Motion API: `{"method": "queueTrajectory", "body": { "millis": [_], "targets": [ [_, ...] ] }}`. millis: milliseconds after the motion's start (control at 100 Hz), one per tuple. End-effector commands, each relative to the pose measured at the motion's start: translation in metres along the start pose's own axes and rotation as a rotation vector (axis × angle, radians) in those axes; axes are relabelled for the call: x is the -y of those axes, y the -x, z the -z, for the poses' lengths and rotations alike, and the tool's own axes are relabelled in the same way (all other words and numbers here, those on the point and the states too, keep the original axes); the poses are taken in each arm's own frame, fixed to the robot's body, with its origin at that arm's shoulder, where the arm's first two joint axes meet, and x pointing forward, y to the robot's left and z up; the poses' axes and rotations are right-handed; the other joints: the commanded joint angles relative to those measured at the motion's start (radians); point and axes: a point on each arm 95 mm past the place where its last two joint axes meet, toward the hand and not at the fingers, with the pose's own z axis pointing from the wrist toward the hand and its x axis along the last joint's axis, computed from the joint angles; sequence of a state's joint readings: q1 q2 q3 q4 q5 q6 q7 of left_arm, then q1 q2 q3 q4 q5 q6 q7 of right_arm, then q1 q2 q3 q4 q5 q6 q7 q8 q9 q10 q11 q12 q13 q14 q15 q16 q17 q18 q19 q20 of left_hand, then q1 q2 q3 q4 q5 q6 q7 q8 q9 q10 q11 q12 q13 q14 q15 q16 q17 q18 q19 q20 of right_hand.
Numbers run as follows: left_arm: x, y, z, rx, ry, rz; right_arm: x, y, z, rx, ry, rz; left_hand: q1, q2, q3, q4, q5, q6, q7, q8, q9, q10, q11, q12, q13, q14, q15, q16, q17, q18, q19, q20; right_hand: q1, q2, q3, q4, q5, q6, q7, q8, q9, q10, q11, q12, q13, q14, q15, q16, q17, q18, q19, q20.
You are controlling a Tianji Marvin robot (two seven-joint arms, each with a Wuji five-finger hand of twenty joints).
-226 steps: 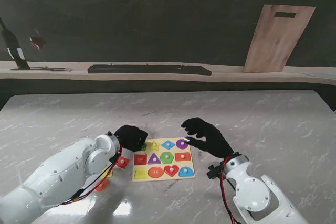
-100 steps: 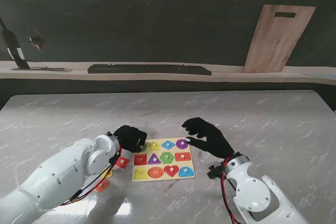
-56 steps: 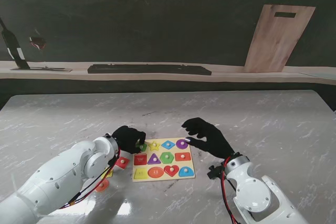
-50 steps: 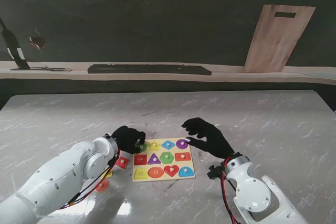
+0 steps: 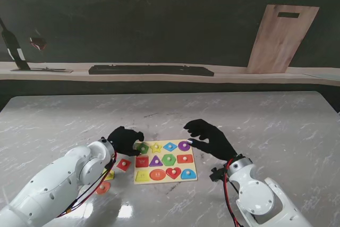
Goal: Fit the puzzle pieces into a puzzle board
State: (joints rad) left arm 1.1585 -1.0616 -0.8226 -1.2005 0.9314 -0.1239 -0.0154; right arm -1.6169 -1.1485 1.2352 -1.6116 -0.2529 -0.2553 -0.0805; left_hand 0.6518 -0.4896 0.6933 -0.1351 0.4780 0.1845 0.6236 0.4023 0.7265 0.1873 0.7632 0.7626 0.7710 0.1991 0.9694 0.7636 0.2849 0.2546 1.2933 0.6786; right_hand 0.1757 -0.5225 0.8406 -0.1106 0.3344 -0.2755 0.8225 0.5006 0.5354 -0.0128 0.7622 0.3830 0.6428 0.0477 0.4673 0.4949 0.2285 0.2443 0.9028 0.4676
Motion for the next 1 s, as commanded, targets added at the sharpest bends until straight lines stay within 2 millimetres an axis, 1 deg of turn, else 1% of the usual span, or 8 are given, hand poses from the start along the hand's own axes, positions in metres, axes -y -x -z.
{"method": "queueTrajectory", "body": {
  "millis": [0, 320, 510, 730, 760, 830, 860, 990],
  "targets": [
    [0.001, 0.0, 0.005, -0.002, -0.021, 0.001, 0.004, -0.002, 0.001, -0.006, -0.003, -0.001, -0.039, 0.021, -0.041, 0.021, -0.043, 0.022, -0.018, -0.017, -0.027, 0.013, -0.009, -0.01, -0.03, -0.005, -0.013, 0.001, -0.017, 0.125, 0.0, 0.02, -0.011, 0.01, -0.02, 0.036, 0.021, -0.041, -0.011, 0.013, 0.025, -0.021, -0.013, 0.001, -0.003, -0.003, 0.008, 0.007, -0.013, 0.005, 0.002, 0.018],
    [0.008, 0.012, 0.033, 0.036, -0.094, 0.015, 0.007, -0.003, -0.002, -0.01, -0.018, 0.031, -0.02, 0.07, -0.152, 0.028, -0.049, 0.015, -0.058, -0.029, -0.106, 0.04, -0.155, -0.134, -0.106, 0.017, -0.093, -0.009, -0.069, 0.139, -0.044, 0.004, -0.013, 0.011, -0.021, 0.036, 0.02, -0.041, -0.012, 0.013, 0.025, -0.021, -0.012, 0.001, -0.003, -0.003, 0.009, 0.007, -0.013, 0.005, 0.002, 0.018],
    [0.008, 0.021, 0.058, 0.054, -0.118, 0.033, 0.011, -0.004, -0.005, -0.013, -0.029, 0.058, 0.009, 0.086, -0.181, 0.032, -0.003, 0.01, -0.085, -0.033, -0.132, 0.05, -0.216, -0.195, -0.141, 0.025, -0.148, -0.014, -0.092, 0.141, -0.072, -0.011, -0.014, 0.013, -0.021, 0.036, 0.02, -0.041, -0.011, 0.013, 0.023, -0.02, -0.012, 0.001, -0.003, -0.003, 0.009, 0.007, -0.013, 0.004, 0.002, 0.018],
    [-0.001, 0.031, 0.088, 0.064, -0.123, 0.047, 0.015, -0.007, -0.006, -0.011, -0.039, 0.092, 0.048, 0.142, -0.268, 0.038, 0.075, 0.007, -0.03, 0.015, -0.059, 0.053, -0.188, -0.177, -0.132, 0.041, -0.16, -0.007, -0.096, 0.146, -0.077, -0.016, -0.016, 0.016, -0.023, 0.036, 0.02, -0.042, -0.01, 0.013, 0.024, -0.022, -0.011, 0.002, -0.003, -0.003, 0.01, 0.007, -0.012, 0.004, 0.004, 0.018],
    [-0.003, 0.031, 0.092, 0.064, -0.115, 0.052, 0.015, -0.007, -0.006, -0.012, -0.04, 0.097, 0.083, 0.171, -0.346, 0.044, 0.084, 0.005, -0.034, 0.022, -0.051, 0.055, -0.193, -0.172, -0.131, 0.046, -0.164, -0.004, -0.097, 0.148, -0.078, -0.017, -0.016, 0.016, -0.023, 0.036, 0.02, -0.042, -0.01, 0.014, 0.025, -0.022, -0.01, 0.002, -0.003, -0.004, 0.01, 0.007, -0.012, 0.003, 0.004, 0.018],
    [-0.008, 0.031, 0.101, 0.069, -0.096, 0.063, 0.016, -0.008, -0.006, -0.012, -0.043, 0.111, 0.094, 0.185, -0.36, 0.047, 0.118, 0.005, -0.022, 0.027, -0.021, 0.061, -0.183, -0.167, -0.121, 0.055, -0.159, -0.001, -0.097, 0.153, -0.075, -0.015, -0.016, 0.016, -0.023, 0.037, 0.019, -0.042, -0.01, 0.014, 0.024, -0.021, -0.01, 0.002, -0.002, -0.004, 0.01, 0.007, -0.012, 0.003, 0.004, 0.018],
    [-0.01, 0.03, 0.105, 0.069, -0.088, 0.063, 0.016, -0.008, -0.007, -0.01, -0.044, 0.117, 0.142, 0.223, -0.463, 0.052, 0.125, 0.004, -0.019, 0.037, -0.014, 0.062, -0.185, -0.157, -0.118, 0.055, -0.158, 0.007, -0.096, 0.153, -0.069, -0.01, -0.017, 0.016, -0.023, 0.036, 0.019, -0.042, -0.01, 0.014, 0.024, -0.022, -0.01, 0.002, -0.003, -0.004, 0.01, 0.007, -0.012, 0.004, 0.004, 0.018],
    [-0.014, 0.023, 0.122, 0.067, -0.062, 0.039, 0.017, -0.008, -0.007, -0.002, -0.049, 0.132, 0.177, 0.263, -0.514, 0.057, 0.179, 0.001, 0.037, 0.067, 0.047, 0.067, -0.146, -0.135, -0.083, 0.064, -0.131, 0.016, -0.075, 0.162, -0.046, 0.002, -0.016, 0.015, -0.022, 0.037, 0.018, -0.044, -0.009, 0.014, 0.023, -0.022, -0.011, 0.002, -0.003, -0.003, 0.01, 0.007, -0.012, 0.004, 0.004, 0.018]
  ]
}}
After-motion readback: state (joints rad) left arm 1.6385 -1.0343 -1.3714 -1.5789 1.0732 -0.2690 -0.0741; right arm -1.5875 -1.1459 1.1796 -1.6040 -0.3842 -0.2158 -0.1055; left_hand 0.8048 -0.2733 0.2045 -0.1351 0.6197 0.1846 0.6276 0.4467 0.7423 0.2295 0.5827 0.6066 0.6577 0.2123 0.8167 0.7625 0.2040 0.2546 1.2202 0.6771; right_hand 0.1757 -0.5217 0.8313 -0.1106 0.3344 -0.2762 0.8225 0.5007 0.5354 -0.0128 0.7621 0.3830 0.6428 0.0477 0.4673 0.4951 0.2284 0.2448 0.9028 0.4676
